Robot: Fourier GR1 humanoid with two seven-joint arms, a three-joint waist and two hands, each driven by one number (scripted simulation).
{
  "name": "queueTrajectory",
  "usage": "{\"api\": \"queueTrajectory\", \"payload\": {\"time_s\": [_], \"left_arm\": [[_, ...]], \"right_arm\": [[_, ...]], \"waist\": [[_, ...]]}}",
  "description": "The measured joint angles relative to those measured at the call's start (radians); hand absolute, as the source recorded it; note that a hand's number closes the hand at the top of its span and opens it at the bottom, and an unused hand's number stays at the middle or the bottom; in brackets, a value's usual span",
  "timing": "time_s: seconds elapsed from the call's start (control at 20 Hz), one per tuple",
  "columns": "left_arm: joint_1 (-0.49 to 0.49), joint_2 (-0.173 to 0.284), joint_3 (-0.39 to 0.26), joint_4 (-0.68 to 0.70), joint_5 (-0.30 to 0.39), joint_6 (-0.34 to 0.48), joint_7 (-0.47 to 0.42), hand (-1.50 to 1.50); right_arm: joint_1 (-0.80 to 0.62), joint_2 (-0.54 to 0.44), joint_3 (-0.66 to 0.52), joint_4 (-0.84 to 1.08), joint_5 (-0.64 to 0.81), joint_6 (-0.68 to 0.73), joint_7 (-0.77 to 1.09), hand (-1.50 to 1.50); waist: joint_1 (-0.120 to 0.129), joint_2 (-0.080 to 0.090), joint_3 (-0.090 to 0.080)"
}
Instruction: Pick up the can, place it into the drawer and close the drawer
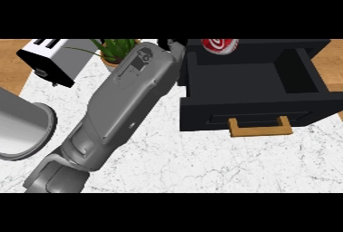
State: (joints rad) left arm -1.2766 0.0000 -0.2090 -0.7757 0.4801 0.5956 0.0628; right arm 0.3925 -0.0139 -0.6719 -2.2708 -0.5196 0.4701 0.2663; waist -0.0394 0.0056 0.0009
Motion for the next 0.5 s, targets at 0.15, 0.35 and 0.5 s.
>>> {"api": "queueTrajectory", "payload": {"time_s": [0.15, 0.35, 0.5], "left_arm": [[-0.037, 0.0, -0.039, 0.04, 0.053, 0.027, -0.015, 1.5], [-0.066, 0.0, -0.106, 0.097, 0.139, 0.057, -0.058, 1.5], [-0.08, 0.0, -0.158, 0.123, 0.188, 0.086, -0.078, 1.5]], "right_arm": [[-0.005, -0.006, -0.005, -0.014, -0.01, -0.012, 0.018, -1.5], [-0.028, -0.005, 0.007, -0.013, 0.001, -0.017, 0.022, -1.5], [-0.028, -0.002, 0.015, -0.011, 0.005, -0.015, 0.022, -1.5]], "waist": [[-0.006, 0.001, 0.0], [-0.019, 0.004, 0.0], [-0.023, 0.004, 0.001]]}}
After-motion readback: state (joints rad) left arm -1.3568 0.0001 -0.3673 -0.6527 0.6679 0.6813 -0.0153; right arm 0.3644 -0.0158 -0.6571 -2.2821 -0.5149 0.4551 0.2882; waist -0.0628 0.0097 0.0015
